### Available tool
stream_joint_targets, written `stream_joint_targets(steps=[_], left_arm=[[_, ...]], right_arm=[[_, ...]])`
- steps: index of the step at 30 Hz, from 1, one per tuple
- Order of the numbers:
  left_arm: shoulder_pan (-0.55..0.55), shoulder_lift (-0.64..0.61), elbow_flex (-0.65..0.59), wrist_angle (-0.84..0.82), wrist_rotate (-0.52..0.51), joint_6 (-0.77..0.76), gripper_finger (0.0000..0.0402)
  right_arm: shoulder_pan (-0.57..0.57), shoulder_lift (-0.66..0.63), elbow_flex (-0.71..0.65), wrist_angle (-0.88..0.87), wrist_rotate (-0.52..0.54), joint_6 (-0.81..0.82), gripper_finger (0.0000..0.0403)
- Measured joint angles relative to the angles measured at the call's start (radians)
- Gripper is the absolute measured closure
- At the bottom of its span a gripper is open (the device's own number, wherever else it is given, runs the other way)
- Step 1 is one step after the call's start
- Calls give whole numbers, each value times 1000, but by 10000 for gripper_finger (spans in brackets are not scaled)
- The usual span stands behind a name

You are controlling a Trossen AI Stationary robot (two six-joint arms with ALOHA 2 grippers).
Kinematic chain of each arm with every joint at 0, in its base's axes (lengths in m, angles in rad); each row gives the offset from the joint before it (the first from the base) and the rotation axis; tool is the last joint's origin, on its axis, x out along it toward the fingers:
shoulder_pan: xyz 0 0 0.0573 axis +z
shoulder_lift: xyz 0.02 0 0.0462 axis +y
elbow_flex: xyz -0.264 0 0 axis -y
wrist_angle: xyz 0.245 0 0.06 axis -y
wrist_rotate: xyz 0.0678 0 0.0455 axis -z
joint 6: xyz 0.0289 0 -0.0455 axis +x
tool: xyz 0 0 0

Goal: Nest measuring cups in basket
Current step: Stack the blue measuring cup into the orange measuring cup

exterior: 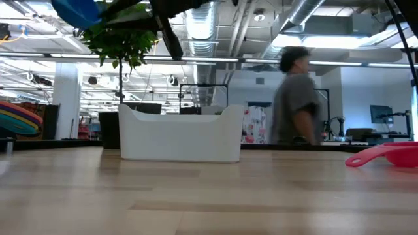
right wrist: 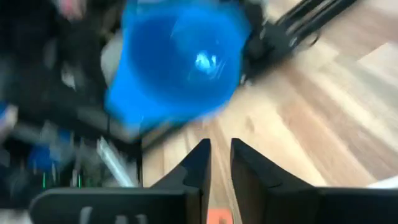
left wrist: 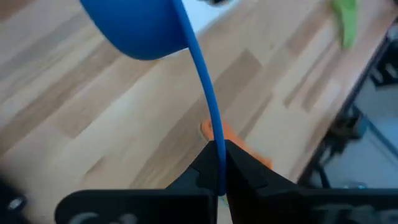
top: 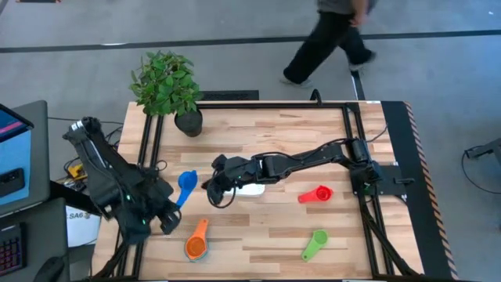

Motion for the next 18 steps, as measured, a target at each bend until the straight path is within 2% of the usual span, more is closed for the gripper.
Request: stream_joint_targets(steps=[2, 5, 11, 15, 18], left_arm=[[21, -48, 0, -7, 61, 41, 401], [58, -106, 0, 26, 134, 93, 401], [156, -176, 0, 133, 288, 146, 401], [233, -178, 0, 235, 441, 215, 401], [284, -169, 0, 297, 520, 269, 401]], right_arm=[[1, -12, 0, -23, -36, -69, 307], [11, -38, 0, -44, -26, -202, 296], [52, -85, 1, 12, 177, -605, 283], [81, -86, 5, 76, 240, -898, 266], [91, -84, 37, 80, 243, -983, 248]])
